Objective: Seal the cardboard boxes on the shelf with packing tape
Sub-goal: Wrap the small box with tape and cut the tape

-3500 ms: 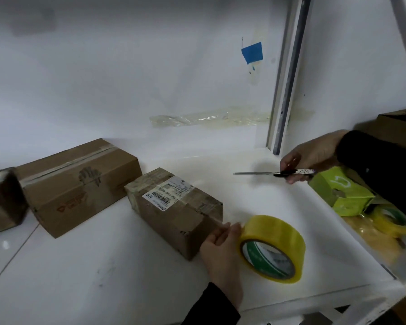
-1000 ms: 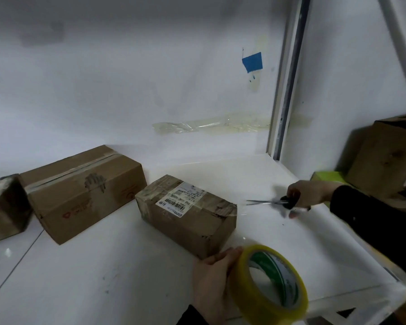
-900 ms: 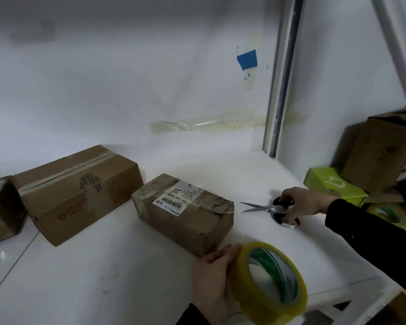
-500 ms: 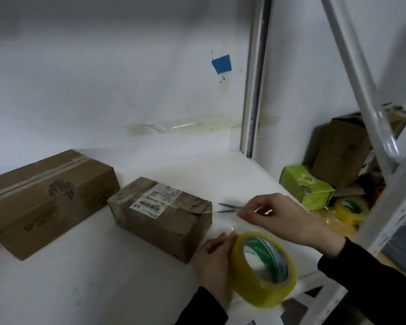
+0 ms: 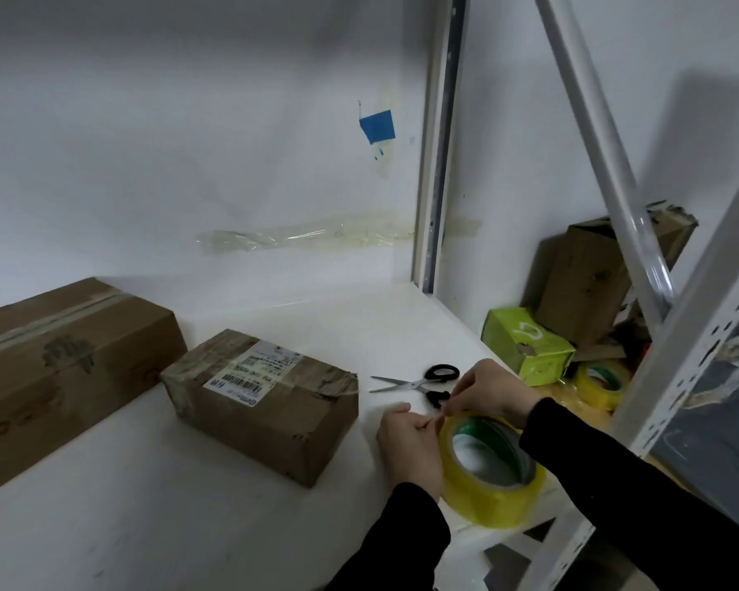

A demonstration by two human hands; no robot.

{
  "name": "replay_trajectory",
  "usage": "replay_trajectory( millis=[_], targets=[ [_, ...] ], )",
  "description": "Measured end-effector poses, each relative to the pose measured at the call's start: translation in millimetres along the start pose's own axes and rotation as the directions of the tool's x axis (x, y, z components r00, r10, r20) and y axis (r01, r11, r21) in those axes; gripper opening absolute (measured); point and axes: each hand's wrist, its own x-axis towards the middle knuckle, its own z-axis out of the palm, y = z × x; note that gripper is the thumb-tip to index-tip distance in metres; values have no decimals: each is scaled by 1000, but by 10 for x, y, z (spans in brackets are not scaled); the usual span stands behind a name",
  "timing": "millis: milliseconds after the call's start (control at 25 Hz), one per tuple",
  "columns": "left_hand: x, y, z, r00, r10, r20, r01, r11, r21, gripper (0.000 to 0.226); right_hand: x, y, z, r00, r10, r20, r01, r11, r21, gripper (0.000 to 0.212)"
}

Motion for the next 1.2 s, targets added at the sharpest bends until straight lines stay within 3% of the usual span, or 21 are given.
replay_trajectory(
  millis=[80,120,280,400,480,600,640,720,800,920,1000,1120,1200],
  targets=[
    [43,-37,-74,978,194,73,-207,895,395,21,84,-51,27,997,56,58,-49,993,-109,21],
    [42,-67,-98,960,261,96,-273,818,506,23,111,-89,46,994,61,90,-46,986,-161,25],
    [72,-188,-71,943,323,78,-299,724,622,31,139,-176,117,990,24,138,19,955,-297,42],
    [88,-220,-159,912,386,137,-387,702,598,29,176,-161,158,990,34,140,16,939,-344,48],
    [6,-185,-330,818,557,145,-549,679,487,22,177,-180,173,987,45,157,19,925,-380,50],
    [110,-60,-768,542,830,136,-773,428,467,22,159,-231,169,989,18,145,54,878,-475,46],
    [206,16,-944,542,820,186,-759,382,527,31,153,-245,170,989,9,148,66,869,-491,43],
    [426,112,-1223,667,667,332,-671,344,656,56,136,-245,178,983,-2,183,93,867,-489,33],
    [542,91,-1351,734,507,451,-662,386,643,61,146,-221,183,978,-39,204,126,892,-434,15],
    [517,105,-1347,678,547,491,-727,400,558,43,194,-250,175,967,-47,249,147,904,-402,21],
    [521,89,-1376,643,572,509,-747,323,582,38,204,-340,198,966,8,259,137,832,-537,7],
    [496,29,-1436,600,607,521,-754,212,622,35,205,-504,287,972,66,227,123,681,-722,16],
    [485,-46,-1474,598,599,532,-753,192,630,40,151,-612,348,984,56,169,92,650,-754,28]
  ],
)
